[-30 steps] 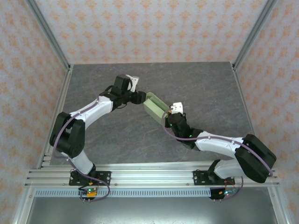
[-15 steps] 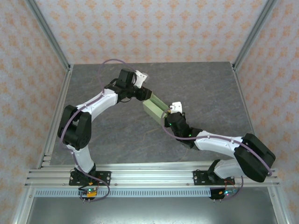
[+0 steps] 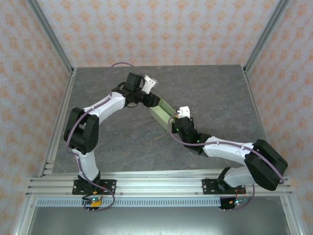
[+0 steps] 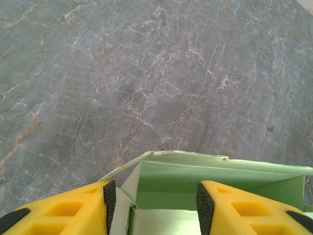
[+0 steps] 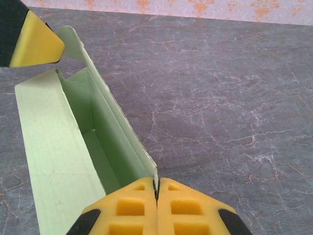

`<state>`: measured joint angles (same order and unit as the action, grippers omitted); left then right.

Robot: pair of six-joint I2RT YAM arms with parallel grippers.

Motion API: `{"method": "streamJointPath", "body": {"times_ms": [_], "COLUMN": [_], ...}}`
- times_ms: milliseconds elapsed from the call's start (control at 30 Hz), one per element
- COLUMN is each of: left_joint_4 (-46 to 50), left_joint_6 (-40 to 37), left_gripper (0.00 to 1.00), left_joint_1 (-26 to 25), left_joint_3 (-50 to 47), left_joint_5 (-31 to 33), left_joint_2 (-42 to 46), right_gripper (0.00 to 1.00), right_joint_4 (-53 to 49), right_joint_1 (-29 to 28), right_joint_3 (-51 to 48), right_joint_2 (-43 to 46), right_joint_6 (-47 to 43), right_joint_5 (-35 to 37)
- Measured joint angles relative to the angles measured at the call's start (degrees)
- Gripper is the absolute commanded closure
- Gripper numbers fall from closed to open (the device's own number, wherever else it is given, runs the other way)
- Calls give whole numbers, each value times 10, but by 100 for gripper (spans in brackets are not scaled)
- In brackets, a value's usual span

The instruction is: Fold the paper box

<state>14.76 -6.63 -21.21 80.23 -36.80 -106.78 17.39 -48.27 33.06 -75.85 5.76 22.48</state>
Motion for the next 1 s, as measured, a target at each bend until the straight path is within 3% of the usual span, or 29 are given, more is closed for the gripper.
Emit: {"method": "streamJointPath", "body": {"times_ms": [300, 467, 600, 833, 1000], "left_joint_4": [-7, -126, -157, -118, -99], "left_joint_6": [-9, -26, -104, -251, -279], "left_gripper": [39, 24, 23, 20, 21], "left_joint_1": [36, 60, 74, 99, 60], "left_joint_3": [-3, -134, -219, -206, -172], "left_joint_5": [2, -53, -73, -82, -21], "left_joint_2": [1, 66, 123, 111, 73], "right_gripper": [100, 100, 100, 100, 100], "right_joint_4": [-3, -2, -2, -6, -5], "right_joint_1": [1, 6, 29, 74, 74], "right_joint_3": [7, 8, 9, 11, 18], "right_joint_2": [-6, -6, -6, -4, -6], "right_joint_6": [0, -11, -45, -104, -114], "right_joint_5": [-5, -23, -72, -181, -239]}}
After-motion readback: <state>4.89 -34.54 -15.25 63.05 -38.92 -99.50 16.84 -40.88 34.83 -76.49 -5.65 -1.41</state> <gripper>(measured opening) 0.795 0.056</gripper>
